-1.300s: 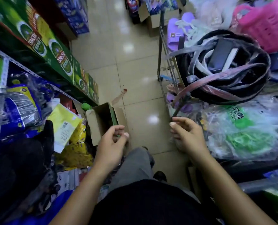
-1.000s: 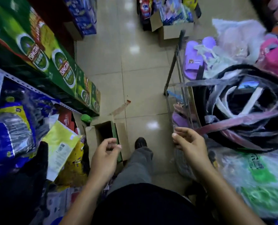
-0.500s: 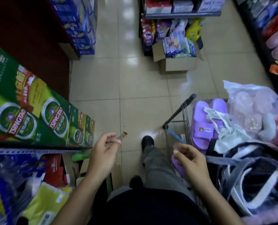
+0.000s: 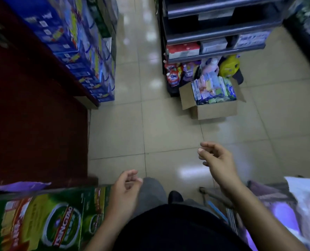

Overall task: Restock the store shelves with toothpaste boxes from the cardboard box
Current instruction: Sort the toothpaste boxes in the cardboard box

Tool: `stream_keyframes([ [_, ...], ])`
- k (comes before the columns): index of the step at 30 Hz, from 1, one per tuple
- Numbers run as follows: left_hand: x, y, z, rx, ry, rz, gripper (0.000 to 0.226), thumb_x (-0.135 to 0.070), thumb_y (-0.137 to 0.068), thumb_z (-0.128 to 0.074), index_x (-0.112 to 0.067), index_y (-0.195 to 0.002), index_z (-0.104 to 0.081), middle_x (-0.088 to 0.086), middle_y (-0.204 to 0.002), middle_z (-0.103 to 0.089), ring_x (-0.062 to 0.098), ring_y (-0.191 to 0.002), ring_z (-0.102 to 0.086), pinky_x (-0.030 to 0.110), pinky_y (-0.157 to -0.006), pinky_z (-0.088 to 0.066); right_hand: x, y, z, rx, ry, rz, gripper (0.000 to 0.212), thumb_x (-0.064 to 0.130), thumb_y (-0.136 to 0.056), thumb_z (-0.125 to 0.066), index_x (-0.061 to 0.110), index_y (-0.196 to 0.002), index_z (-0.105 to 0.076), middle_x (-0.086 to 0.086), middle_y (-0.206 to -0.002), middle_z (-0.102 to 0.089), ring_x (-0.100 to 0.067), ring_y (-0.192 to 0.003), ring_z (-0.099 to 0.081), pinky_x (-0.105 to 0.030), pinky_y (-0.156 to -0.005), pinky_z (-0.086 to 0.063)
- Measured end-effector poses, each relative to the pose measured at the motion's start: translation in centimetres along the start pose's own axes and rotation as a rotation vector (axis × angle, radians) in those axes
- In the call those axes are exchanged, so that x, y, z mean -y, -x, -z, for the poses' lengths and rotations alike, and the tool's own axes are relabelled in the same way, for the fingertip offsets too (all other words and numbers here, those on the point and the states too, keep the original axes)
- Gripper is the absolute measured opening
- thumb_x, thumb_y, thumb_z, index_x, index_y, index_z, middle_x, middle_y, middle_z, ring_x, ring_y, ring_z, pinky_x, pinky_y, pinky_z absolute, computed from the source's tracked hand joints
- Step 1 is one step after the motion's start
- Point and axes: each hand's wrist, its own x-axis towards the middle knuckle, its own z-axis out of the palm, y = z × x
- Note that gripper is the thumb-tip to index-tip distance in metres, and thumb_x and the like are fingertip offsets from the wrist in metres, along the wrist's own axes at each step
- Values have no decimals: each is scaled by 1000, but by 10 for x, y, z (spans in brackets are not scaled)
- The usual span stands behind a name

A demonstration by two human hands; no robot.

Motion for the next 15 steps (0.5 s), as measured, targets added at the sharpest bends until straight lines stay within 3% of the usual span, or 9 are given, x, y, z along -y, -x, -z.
stream_keyframes([
  [4, -49, -86, -19, 43, -7, 5, 16, -17, -96, -69, -32, -102, -66, -9, -95, -69, -8, -76, -62, 6, -64, -42, 31, -68, -11, -33, 0, -34, 16, 19, -92, -73, 30, -104, -72, -2, -101, -73, -25, -98, -69, -42, -89, -53],
  [7, -95, -163, -40, 117, -19, -37, 17, -14, -95, -69, -29, -103, -66, -9, -91, -67, -4, -75, -62, 6, -65, -42, 53, -115, -15, -103, -22, -61, 17, 16, -92, -73, 29, -103, -72, 1, -95, -73, -22, -93, -69, -34, -80, -51],
  [12, -192, -273, -91, 279, -96, -157, 21, -10, -95, -67, -30, -101, -64, -8, -93, -68, -12, -69, -60, 4, -64, -43, 92, -166, -8, -272, -91, -74, 20, 3, -91, -72, 20, -101, -73, -1, -87, -72, -14, -81, -66, -31, -75, -53],
  [15, -248, -317, -130, 344, -98, -216, 19, -8, -95, -66, -25, -105, -65, -8, -91, -68, -12, -65, -58, 4, -63, -43, 105, -184, 9, -335, -124, -95, 20, -5, -90, -70, 12, -101, -73, -3, -84, -72, -3, -72, -65, -14, -67, -50],
])
